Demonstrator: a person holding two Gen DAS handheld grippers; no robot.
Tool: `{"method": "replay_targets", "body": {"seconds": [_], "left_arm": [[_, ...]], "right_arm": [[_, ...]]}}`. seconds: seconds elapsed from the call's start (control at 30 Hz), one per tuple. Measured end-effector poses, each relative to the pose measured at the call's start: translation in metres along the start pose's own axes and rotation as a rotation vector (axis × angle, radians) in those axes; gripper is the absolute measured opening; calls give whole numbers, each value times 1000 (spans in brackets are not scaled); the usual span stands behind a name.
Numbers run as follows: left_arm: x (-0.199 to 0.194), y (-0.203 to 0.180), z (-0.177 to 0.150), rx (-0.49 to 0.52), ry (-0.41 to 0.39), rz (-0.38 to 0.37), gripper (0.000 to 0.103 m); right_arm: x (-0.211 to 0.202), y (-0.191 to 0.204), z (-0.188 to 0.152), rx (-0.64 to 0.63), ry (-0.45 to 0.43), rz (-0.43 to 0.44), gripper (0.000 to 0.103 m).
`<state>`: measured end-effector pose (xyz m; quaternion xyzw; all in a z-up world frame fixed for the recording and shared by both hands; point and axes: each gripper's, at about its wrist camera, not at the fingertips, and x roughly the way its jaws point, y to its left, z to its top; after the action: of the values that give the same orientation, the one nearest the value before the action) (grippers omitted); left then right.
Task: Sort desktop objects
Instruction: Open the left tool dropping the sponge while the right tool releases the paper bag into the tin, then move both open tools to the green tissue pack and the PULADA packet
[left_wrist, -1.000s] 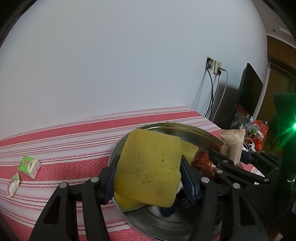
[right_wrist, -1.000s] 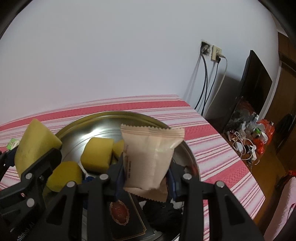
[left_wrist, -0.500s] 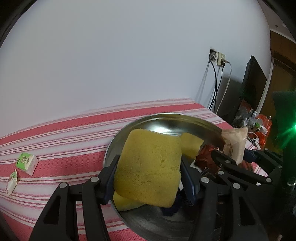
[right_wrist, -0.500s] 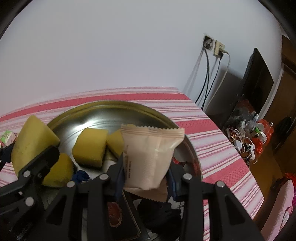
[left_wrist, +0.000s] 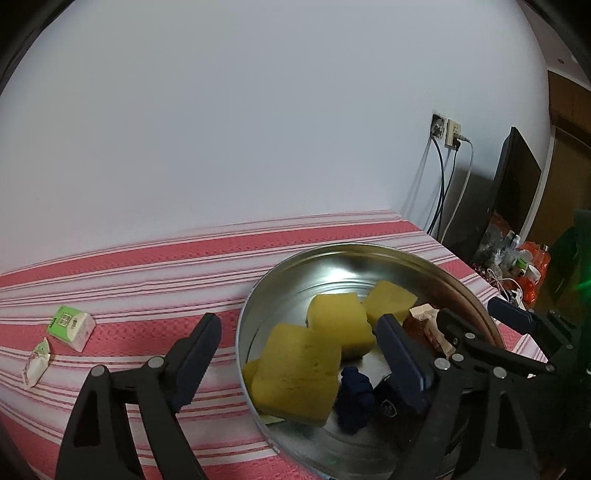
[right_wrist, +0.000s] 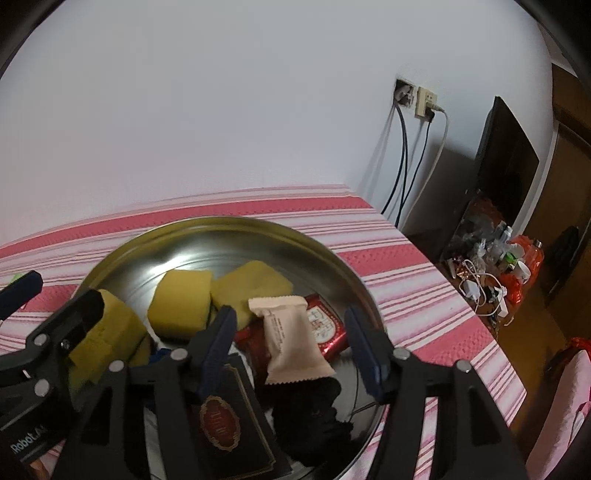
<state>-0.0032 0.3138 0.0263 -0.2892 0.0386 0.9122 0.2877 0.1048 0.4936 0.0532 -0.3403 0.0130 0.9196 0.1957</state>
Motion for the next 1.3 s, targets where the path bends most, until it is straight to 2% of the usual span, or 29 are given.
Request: {"method": "replay_targets", "body": {"seconds": [0.27, 0.57, 0.9, 1.13, 1.3], "left_arm": [[-22, 18, 0, 9, -38, 30, 88], [-49, 69, -6, -10, -50, 78, 88], [-81, 175, -29, -53, -29, 204, 88], [-98, 280, -53, -163, 32, 321, 88], [-103, 336, -62, -249, 69, 362, 88]], "right_arm": [[-29, 15, 5, -3, -60, 10, 68], [-59, 65, 7, -39, -108, 75, 73], [-72, 159, -5, -92, -113, 205, 73], [-58, 232, -19, -159, -47, 315, 73], [-44, 272, -22, -189, 15, 392, 72]]}}
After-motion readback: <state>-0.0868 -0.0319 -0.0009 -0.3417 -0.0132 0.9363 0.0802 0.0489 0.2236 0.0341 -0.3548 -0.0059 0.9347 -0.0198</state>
